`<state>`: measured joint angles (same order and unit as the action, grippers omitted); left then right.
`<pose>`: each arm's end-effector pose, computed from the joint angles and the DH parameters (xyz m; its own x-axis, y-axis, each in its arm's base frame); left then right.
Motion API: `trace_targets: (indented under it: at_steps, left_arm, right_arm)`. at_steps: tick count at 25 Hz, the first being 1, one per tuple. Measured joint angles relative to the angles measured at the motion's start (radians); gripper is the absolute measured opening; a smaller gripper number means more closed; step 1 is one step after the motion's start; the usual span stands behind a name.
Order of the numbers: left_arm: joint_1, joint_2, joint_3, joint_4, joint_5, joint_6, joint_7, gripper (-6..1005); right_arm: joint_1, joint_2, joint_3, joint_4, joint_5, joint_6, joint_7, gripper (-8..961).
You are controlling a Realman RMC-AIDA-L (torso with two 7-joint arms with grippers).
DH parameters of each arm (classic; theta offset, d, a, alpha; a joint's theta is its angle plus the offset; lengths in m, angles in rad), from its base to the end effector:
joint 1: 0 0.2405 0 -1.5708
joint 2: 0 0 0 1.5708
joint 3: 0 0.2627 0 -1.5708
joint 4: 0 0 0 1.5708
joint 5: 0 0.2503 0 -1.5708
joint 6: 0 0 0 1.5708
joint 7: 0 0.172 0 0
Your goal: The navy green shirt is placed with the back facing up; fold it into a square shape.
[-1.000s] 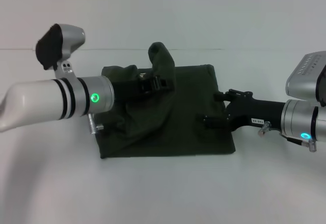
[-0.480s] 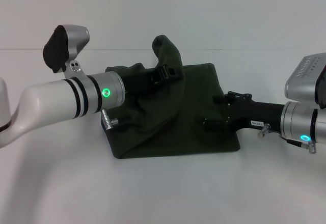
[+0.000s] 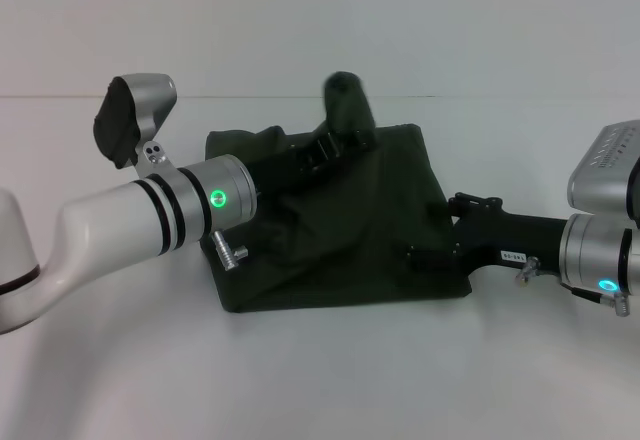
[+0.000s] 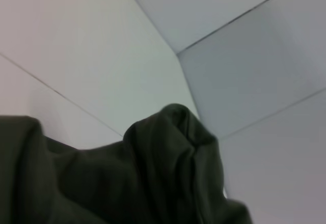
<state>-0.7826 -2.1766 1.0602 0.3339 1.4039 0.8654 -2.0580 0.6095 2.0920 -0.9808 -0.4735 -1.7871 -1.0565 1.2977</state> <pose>-0.2001 0.4592 -0.1364 0.0226 0.7681 0.6399 0.9441 -0.2270 0.2392 0.2821 0.4220 -0.0915 0.8406 -0.3553 -0.4088 -0.5026 -0.7930 -0.3443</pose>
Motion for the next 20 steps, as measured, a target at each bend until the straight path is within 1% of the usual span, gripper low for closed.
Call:
trace_targets:
  at_steps: [3, 8, 10, 13, 15, 18, 20]
  left_arm:
    - [-0.002, 0.000, 0.000, -0.022, -0.037, 0.034, 0.050, 245]
    - [0.010, 0.003, -0.006, -0.019, -0.047, 0.054, 0.061, 382]
    - [0.027, 0.009, -0.009, 0.001, -0.048, 0.083, 0.061, 453]
    - [0.077, 0.019, -0.009, 0.059, -0.045, 0.148, 0.061, 560]
    - [0.112, 0.031, -0.010, 0.093, -0.041, 0.195, 0.062, 654]
    - [0.179, 0.069, -0.009, 0.131, -0.039, 0.302, 0.098, 795]
    - [0.215, 0.091, -0.009, 0.136, -0.039, 0.353, 0.132, 834]
  right_arm:
    - [-0.010, -0.001, 0.005, -0.001, 0.000, -0.005, 0.000, 924]
    - [-0.043, -0.005, 0.008, -0.012, 0.003, -0.017, 0.002, 924]
    - [-0.068, -0.007, 0.008, -0.029, 0.002, -0.032, 0.007, 924]
    - [-0.113, -0.014, 0.016, -0.061, 0.003, -0.073, 0.014, 924]
    - [-0.136, -0.018, 0.035, -0.079, 0.004, -0.109, 0.030, 924]
    - [-0.154, -0.023, 0.074, -0.113, 0.004, -0.179, 0.070, 924]
    - [-0.154, -0.022, 0.093, -0.142, 0.004, -0.214, 0.104, 925]
